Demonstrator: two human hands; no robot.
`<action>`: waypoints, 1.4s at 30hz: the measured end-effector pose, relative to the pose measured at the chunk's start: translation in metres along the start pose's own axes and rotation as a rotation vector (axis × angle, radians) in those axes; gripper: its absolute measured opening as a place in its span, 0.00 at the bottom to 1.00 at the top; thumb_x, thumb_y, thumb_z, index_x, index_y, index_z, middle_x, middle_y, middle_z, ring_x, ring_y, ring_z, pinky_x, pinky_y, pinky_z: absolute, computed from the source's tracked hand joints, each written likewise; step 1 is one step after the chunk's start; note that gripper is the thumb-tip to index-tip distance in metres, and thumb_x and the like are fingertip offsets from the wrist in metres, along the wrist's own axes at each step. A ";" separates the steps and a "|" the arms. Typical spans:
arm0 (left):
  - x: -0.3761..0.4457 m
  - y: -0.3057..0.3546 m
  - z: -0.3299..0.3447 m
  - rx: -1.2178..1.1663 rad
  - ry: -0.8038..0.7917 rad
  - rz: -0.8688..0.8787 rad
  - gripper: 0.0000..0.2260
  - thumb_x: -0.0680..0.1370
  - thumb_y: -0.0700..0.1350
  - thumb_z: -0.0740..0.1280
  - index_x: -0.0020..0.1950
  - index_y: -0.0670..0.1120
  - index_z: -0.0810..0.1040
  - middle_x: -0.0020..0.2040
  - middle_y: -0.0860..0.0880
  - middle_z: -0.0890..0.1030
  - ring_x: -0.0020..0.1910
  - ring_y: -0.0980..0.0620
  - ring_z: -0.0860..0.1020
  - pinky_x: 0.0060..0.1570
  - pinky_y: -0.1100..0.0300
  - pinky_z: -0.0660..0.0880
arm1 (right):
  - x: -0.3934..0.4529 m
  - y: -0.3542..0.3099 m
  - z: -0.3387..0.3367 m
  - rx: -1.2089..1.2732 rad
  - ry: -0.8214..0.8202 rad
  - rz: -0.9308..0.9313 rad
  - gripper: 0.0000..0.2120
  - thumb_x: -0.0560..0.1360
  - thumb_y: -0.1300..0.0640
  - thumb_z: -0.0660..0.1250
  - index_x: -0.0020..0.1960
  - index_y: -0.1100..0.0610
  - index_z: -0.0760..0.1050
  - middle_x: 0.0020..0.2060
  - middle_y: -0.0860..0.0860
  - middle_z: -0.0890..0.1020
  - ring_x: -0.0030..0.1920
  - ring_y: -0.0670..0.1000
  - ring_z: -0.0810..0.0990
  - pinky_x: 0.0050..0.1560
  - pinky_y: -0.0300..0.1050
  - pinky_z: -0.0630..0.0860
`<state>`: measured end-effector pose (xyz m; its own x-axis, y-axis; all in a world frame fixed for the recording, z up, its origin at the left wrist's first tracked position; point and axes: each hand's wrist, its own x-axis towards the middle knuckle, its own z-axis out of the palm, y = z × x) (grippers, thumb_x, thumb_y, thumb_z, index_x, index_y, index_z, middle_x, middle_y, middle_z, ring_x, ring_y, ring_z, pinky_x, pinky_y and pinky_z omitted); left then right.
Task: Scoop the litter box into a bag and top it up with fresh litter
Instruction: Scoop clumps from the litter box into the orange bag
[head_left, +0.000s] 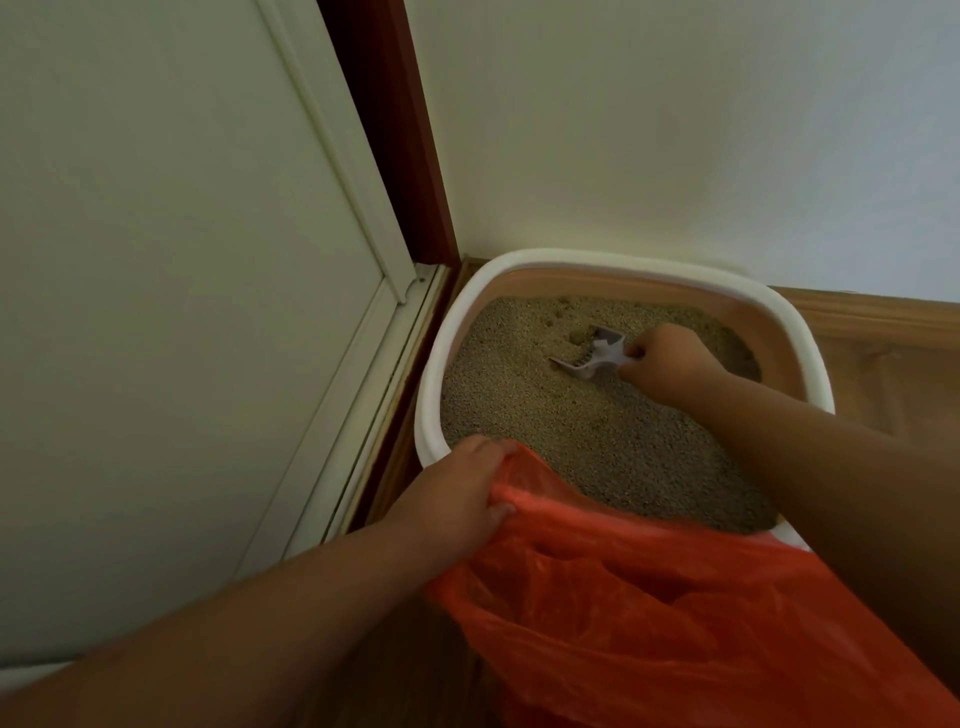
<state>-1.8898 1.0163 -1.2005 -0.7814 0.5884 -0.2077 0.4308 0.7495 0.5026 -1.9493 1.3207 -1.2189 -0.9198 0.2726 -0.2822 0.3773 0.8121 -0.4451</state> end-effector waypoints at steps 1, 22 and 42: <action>0.000 -0.001 0.000 0.002 -0.001 -0.002 0.30 0.77 0.50 0.73 0.77 0.55 0.67 0.70 0.55 0.70 0.67 0.55 0.74 0.66 0.57 0.73 | 0.004 -0.003 0.004 0.019 0.006 0.000 0.11 0.79 0.56 0.67 0.49 0.64 0.83 0.40 0.61 0.84 0.34 0.55 0.80 0.35 0.47 0.78; -0.006 0.011 -0.004 -0.005 -0.021 0.011 0.30 0.79 0.47 0.70 0.79 0.55 0.64 0.72 0.55 0.69 0.66 0.54 0.74 0.64 0.59 0.74 | -0.060 0.001 -0.008 0.138 0.098 -0.126 0.14 0.79 0.53 0.69 0.63 0.56 0.79 0.40 0.44 0.79 0.38 0.44 0.78 0.34 0.39 0.72; -0.028 0.072 -0.020 -0.069 -0.223 -0.008 0.47 0.74 0.58 0.76 0.83 0.59 0.49 0.68 0.51 0.77 0.61 0.54 0.79 0.61 0.59 0.77 | -0.183 0.060 -0.078 0.145 0.161 -0.156 0.17 0.75 0.51 0.74 0.62 0.52 0.80 0.51 0.47 0.84 0.50 0.48 0.82 0.51 0.42 0.78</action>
<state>-1.8455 1.0477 -1.1414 -0.6627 0.6403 -0.3884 0.3870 0.7368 0.5544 -1.7665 1.3598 -1.1274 -0.9689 0.2381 -0.0675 0.2309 0.7715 -0.5929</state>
